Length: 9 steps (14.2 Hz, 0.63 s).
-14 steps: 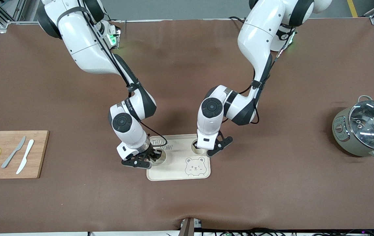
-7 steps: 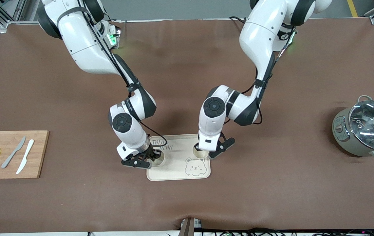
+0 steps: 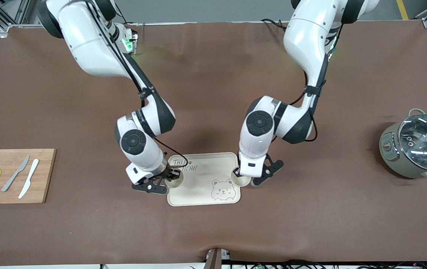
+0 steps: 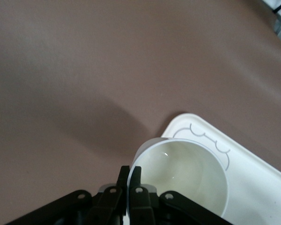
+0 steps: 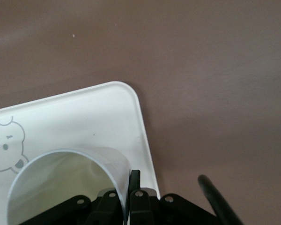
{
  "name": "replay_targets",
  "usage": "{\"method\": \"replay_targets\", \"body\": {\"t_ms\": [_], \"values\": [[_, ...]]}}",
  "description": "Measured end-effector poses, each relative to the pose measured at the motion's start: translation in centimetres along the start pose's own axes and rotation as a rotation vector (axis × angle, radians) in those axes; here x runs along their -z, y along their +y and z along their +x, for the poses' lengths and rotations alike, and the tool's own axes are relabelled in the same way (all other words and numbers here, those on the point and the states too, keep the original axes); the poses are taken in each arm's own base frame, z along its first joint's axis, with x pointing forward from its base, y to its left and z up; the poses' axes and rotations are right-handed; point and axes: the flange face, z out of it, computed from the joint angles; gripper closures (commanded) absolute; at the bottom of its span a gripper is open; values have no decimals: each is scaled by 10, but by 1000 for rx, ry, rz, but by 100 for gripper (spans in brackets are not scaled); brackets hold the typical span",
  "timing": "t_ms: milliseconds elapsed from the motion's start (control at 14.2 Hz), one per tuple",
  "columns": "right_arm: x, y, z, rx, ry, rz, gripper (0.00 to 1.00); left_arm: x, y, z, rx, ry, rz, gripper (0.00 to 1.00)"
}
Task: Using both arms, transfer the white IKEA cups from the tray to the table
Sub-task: 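Carry the cups off the tray and lower them onto the table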
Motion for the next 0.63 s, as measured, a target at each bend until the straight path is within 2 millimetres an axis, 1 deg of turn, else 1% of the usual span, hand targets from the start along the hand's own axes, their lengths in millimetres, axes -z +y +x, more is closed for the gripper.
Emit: {"method": "replay_targets", "body": {"t_ms": [70,141,211,281,351,422,492,632], "values": [[31,13,6,23,-13,-12,100,1,-5,11,-3,1,4,100],[61,34,14,51,-34,-18,100,0,-11,22,-12,0,12,100],[87,61,22,81,-62,-12,100,-2,-18,34,-25,-3,23,100],[109,91,31,111,-86,3,100,-4,-25,46,-38,-4,31,100],[125,122,40,143,-101,15,100,-6,-33,58,-52,-7,42,100],[136,152,49,177,-109,20,100,-9,-42,71,-69,-13,56,100],[143,179,56,214,-113,24,100,-11,-52,85,-87,-21,71,100],[144,227,69,277,-114,30,100,-15,-73,114,-122,-32,93,100]]}}
